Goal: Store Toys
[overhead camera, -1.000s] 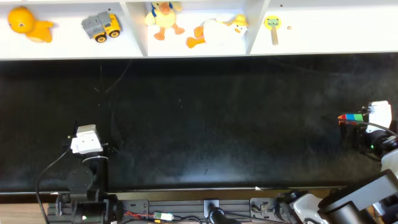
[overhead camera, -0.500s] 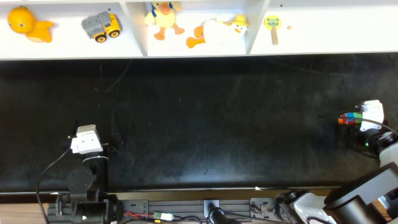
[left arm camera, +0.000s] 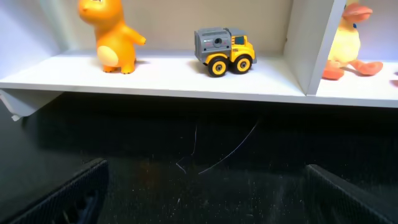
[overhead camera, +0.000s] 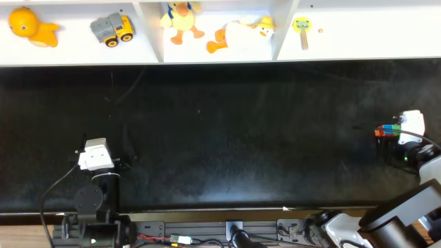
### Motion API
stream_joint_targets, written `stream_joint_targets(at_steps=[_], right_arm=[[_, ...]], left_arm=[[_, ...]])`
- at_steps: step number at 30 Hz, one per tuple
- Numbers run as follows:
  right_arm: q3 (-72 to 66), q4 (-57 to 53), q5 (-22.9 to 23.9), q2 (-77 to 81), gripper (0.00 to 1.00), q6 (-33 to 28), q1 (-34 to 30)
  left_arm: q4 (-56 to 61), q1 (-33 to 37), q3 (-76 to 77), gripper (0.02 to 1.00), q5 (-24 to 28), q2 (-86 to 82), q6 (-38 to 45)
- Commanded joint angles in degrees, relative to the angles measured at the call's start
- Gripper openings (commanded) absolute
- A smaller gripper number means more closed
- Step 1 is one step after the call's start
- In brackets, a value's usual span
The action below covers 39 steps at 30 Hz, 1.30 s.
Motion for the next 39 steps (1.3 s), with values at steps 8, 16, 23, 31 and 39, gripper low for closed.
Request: stream_joint_targets(at_steps=[8, 16, 23, 31, 39], right_arm=[[-0.5, 0.5, 0.3, 0.2, 0.557, 2.5, 0.2], [-0.5, 0.5, 0.6, 0.2, 0.478, 2.6, 0.2], [-0.5, 0.5, 1.9, -1.8, 0.476, 2.8, 0.2], [-0.5, 0.5, 3.8, -6.6, 0.463, 2.8, 0.7], [-0.2, 0.5, 7.3, -8.9, 0.435, 4.1, 3.5]], left_arm=[[0.3, -0.3, -0.4, 0.998, -0.4, -0.7, 1.1], [0.3, -0.3, -0.4, 0.998, -0.4, -0.7, 1.1], [0.3, -0.3, -0.4, 0.998, -0.4, -0.7, 1.1], [0.3, -0.3, -0.4, 0.998, -0.4, -0.7, 1.1], [0.3, -0.3, -0.4, 0.998, -0.4, -0.7, 1.1]])
